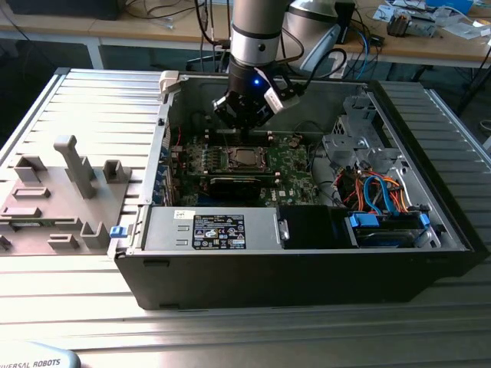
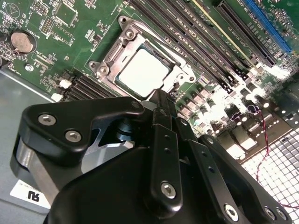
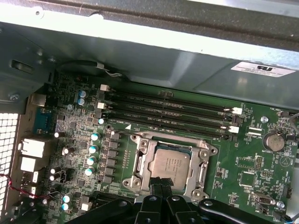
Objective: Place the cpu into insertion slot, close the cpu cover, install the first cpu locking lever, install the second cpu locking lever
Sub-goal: 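Install the first cpu locking lever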
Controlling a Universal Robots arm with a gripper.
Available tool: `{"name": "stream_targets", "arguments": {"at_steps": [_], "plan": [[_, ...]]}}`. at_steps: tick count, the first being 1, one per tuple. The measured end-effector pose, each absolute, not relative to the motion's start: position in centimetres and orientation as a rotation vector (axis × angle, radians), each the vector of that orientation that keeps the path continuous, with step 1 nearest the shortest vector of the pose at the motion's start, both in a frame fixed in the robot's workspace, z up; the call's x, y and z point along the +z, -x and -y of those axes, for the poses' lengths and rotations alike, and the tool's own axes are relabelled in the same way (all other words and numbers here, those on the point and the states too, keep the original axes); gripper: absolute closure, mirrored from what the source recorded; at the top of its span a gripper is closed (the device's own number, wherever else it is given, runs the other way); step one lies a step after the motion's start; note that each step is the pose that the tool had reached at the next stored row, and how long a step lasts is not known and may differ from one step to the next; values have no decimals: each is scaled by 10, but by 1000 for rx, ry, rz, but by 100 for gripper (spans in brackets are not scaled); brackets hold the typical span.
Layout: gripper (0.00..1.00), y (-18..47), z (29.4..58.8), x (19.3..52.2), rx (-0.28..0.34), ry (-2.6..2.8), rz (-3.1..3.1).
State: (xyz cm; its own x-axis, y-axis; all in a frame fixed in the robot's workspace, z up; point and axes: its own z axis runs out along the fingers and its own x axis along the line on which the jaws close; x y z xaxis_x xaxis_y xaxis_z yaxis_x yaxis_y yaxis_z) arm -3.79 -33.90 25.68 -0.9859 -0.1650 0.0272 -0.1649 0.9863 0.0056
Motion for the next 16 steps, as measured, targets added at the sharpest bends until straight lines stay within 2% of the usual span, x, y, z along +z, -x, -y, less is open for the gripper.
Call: {"name": "stream_targets", "arguments": {"at_steps": [16], "plan": [[89,45,337,257,-5,-258,3103]]}}
